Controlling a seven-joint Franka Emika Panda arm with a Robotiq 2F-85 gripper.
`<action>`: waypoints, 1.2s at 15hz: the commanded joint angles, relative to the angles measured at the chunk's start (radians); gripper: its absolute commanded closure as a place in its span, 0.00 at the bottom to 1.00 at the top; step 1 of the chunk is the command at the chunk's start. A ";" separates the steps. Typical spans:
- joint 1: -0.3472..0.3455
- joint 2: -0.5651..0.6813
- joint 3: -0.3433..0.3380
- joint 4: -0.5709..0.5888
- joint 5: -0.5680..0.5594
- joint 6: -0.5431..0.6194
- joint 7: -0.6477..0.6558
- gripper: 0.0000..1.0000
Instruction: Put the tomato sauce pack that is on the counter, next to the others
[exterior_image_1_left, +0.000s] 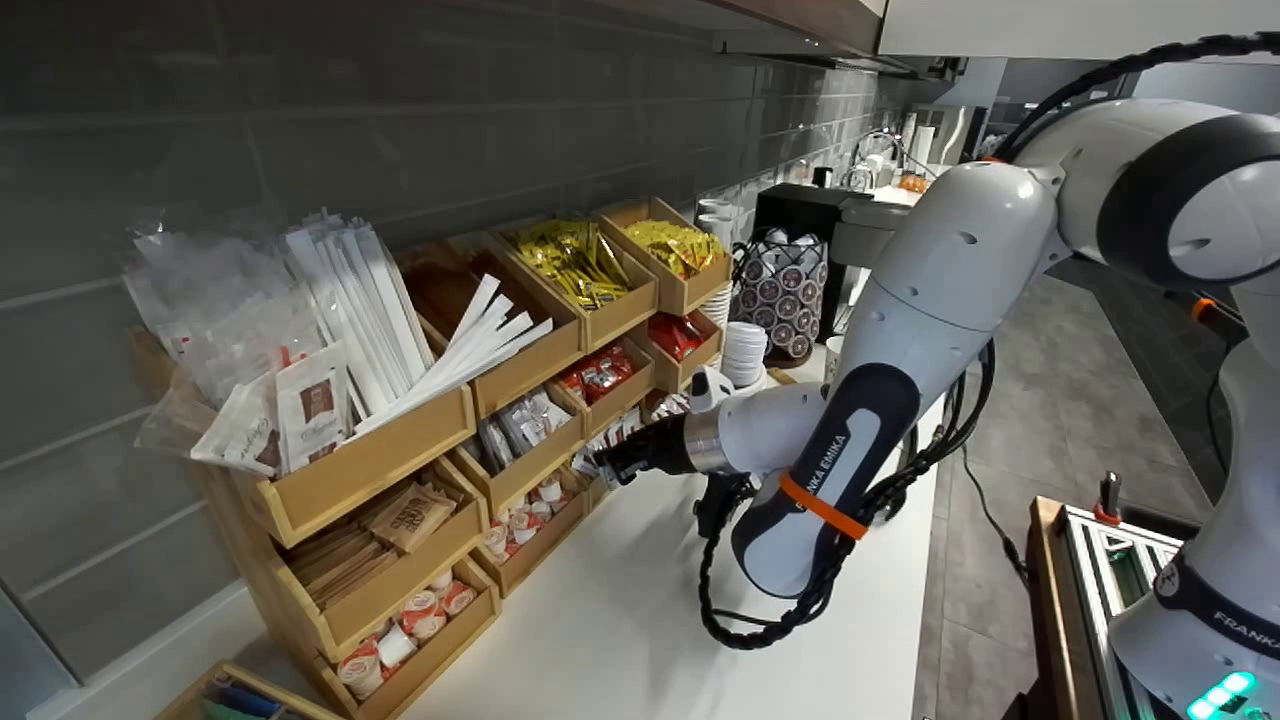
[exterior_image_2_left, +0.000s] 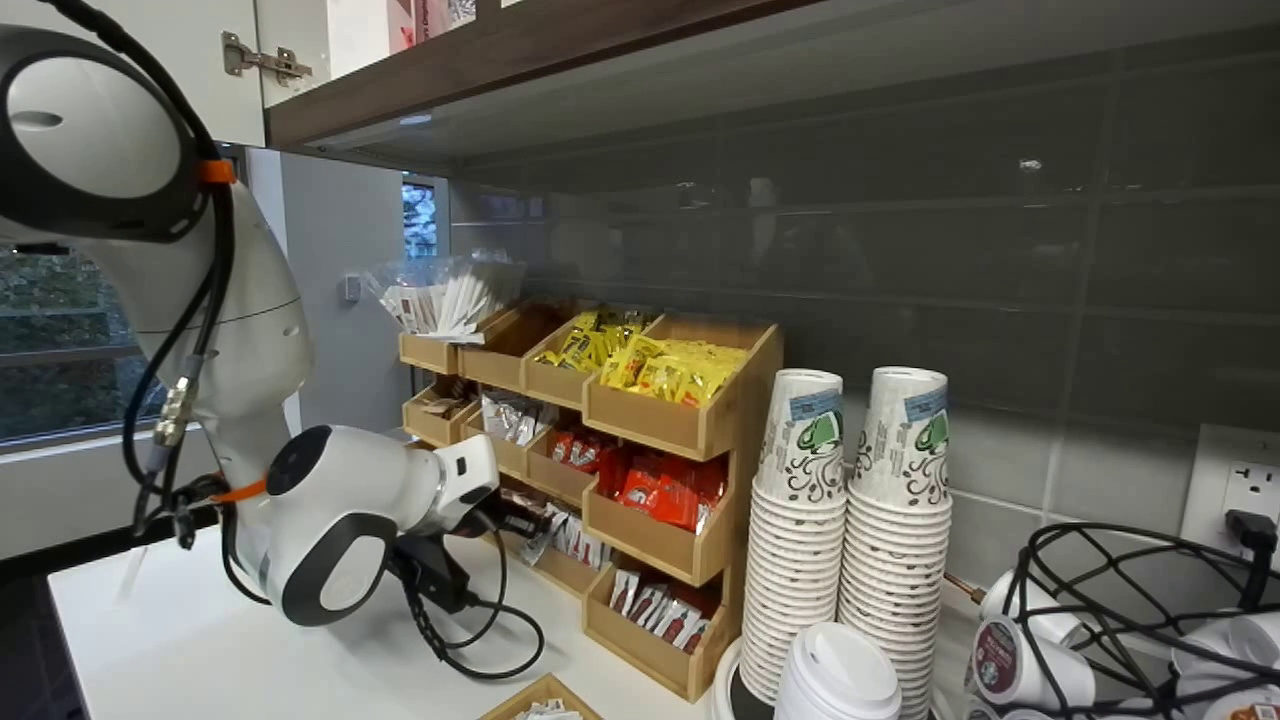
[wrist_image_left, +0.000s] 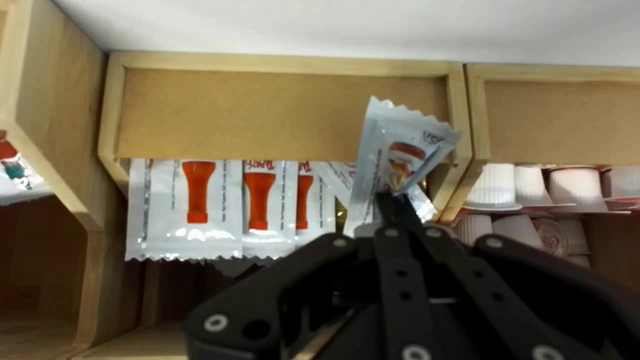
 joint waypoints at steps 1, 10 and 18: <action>-0.023 0.040 0.033 0.036 0.027 0.098 -0.022 1.00; -0.065 0.140 0.070 0.129 0.020 0.239 -0.028 1.00; -0.080 0.208 0.090 0.221 0.024 0.275 -0.040 1.00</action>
